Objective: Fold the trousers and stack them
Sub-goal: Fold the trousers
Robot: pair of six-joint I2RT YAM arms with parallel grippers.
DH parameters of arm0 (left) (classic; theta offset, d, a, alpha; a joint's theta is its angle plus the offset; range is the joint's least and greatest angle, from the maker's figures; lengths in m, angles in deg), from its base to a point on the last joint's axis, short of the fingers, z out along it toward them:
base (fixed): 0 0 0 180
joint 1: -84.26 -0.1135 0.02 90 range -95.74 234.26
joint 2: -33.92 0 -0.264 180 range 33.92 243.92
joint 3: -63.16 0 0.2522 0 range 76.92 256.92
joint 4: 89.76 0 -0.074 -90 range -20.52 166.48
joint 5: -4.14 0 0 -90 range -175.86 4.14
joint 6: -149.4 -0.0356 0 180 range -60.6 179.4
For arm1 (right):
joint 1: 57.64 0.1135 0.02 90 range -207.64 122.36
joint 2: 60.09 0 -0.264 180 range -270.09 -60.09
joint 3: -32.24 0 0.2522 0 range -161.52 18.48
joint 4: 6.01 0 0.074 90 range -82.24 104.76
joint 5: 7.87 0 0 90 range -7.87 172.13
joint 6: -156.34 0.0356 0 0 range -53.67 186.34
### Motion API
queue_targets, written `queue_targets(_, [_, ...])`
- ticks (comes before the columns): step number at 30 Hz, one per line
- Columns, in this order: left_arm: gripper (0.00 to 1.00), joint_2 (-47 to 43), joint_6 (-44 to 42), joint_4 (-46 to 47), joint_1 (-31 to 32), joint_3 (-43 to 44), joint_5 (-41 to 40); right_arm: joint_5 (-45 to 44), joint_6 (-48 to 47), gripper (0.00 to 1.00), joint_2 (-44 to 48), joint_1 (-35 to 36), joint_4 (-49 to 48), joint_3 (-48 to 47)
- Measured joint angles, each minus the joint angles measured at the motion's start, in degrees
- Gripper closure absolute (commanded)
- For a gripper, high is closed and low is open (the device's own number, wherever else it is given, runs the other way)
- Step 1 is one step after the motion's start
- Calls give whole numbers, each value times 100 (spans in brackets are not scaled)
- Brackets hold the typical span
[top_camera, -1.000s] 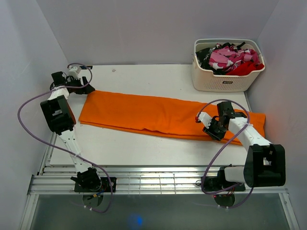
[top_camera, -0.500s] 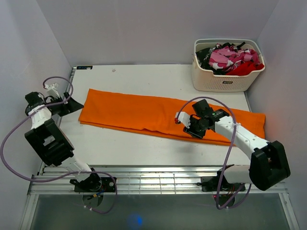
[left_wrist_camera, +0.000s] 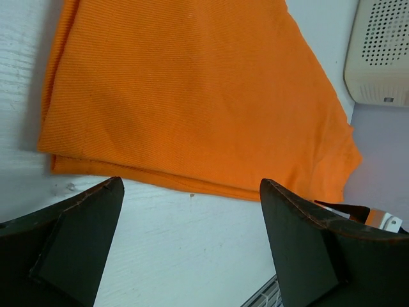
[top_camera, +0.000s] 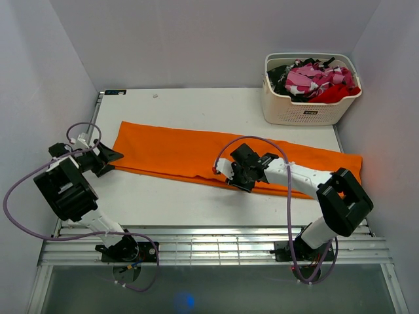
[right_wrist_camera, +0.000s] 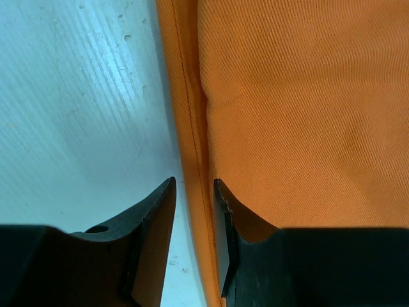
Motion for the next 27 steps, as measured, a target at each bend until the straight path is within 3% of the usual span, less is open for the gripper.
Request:
queue_targets(10, [2, 291, 726, 859, -2, -278, -278, -439, 195, 69, -260, 61, -334, 2])
queue_targets(18, [2, 348, 920, 1067, -7, -280, -339, -588, 164, 92, -323, 66, -431, 28])
queue_targets(27, [2, 358, 1093, 1178, -85, -289, -520, -660, 85, 92, 24, 70, -455, 369])
